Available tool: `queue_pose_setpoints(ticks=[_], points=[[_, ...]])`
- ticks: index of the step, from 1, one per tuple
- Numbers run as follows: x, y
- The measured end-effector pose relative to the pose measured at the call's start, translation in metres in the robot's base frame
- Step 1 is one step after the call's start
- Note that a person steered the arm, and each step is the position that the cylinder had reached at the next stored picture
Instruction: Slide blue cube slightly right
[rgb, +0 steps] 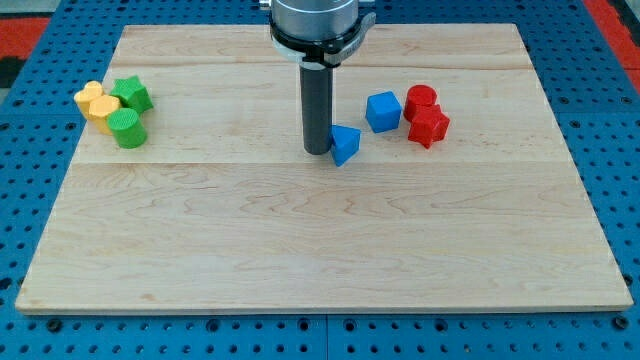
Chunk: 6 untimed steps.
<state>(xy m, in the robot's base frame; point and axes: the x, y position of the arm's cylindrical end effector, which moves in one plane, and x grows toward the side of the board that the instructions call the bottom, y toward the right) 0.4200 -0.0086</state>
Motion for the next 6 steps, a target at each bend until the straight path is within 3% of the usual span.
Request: queue_pose_setpoints(ticks=[1,2,4,6], points=[[-0.006,-0.054],[-0.044,-0.072],[-0.043,0.032],[-0.039,0.071]])
